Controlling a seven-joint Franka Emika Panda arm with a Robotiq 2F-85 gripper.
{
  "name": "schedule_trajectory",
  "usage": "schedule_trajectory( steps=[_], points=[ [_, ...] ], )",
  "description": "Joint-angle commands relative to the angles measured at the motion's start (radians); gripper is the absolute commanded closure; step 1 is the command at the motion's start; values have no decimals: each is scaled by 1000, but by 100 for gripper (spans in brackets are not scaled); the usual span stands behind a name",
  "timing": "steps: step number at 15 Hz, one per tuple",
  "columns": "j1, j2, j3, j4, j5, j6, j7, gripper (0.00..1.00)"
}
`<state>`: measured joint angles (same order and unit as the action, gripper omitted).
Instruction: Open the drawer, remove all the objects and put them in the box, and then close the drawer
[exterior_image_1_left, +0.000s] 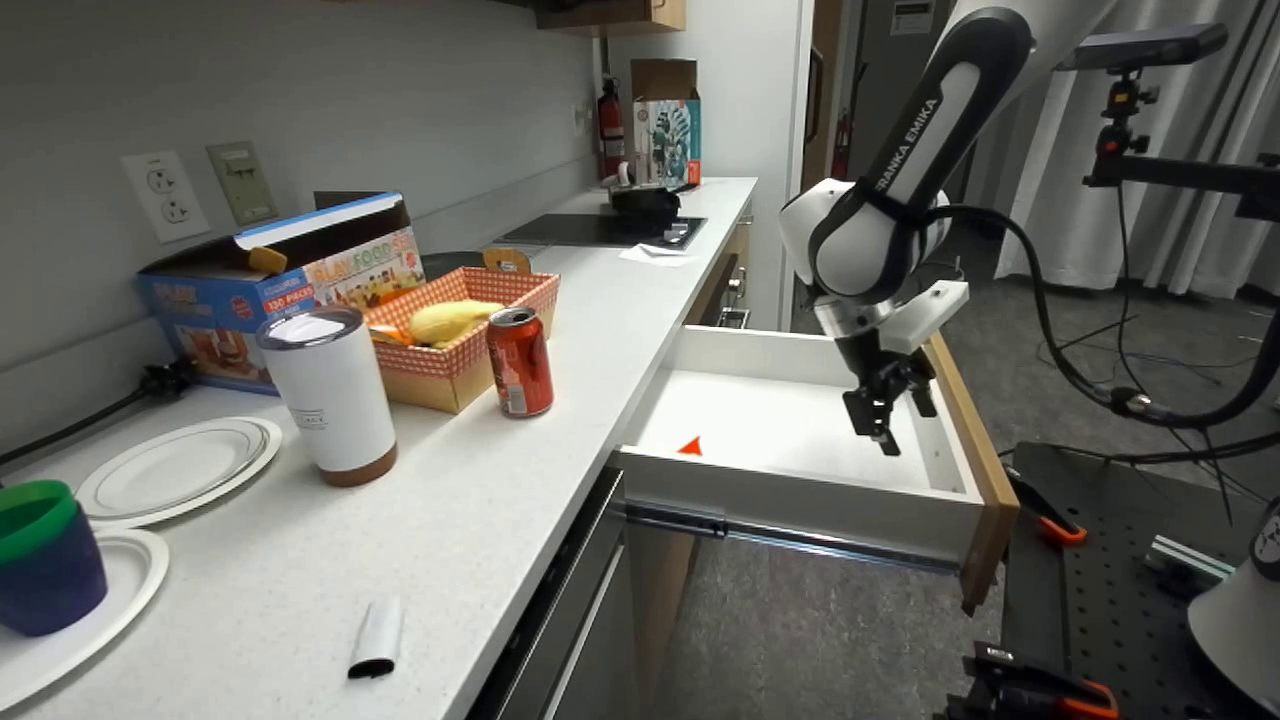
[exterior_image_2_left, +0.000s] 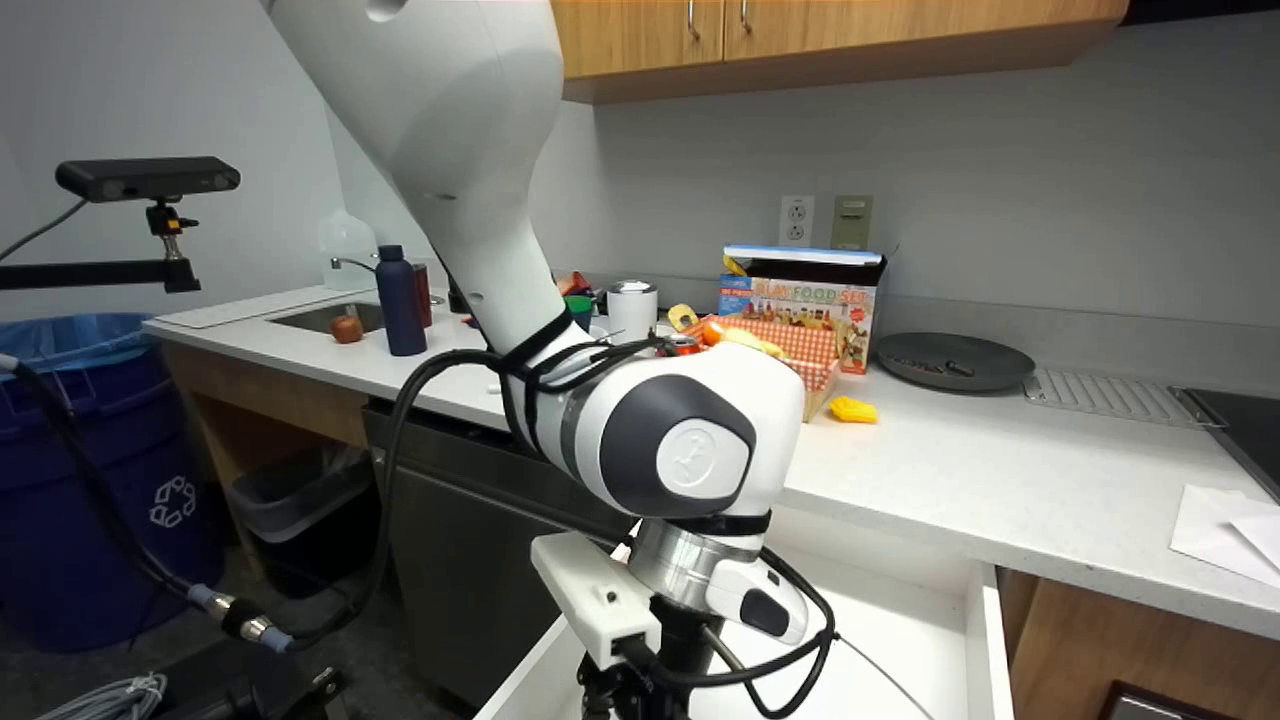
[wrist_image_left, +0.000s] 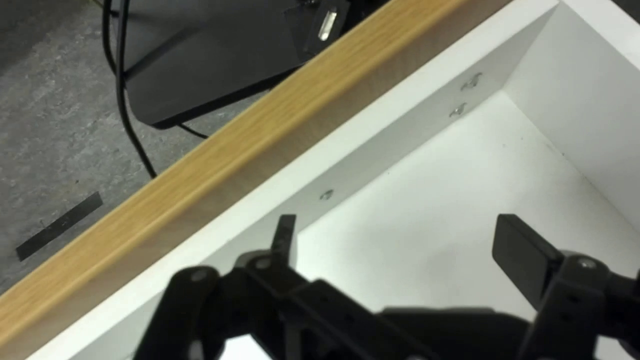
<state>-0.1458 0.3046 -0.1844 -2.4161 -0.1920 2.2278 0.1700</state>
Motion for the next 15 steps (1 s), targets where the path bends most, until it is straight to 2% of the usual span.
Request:
schedule_trajectory(
  steps=[1,3,5,8,11,15],
  points=[
    [45,-116,-20,2,-71,51,110,0],
    [44,-135,2,39,-37,109,111,0],
    [38,-125,12,139,-10,144,81,0],
    [41,-58,49,260,72,210,41,0],
    [34,17,101,349,201,242,-33,0],
    [5,119,186,437,412,211,-164,0]
  ],
)
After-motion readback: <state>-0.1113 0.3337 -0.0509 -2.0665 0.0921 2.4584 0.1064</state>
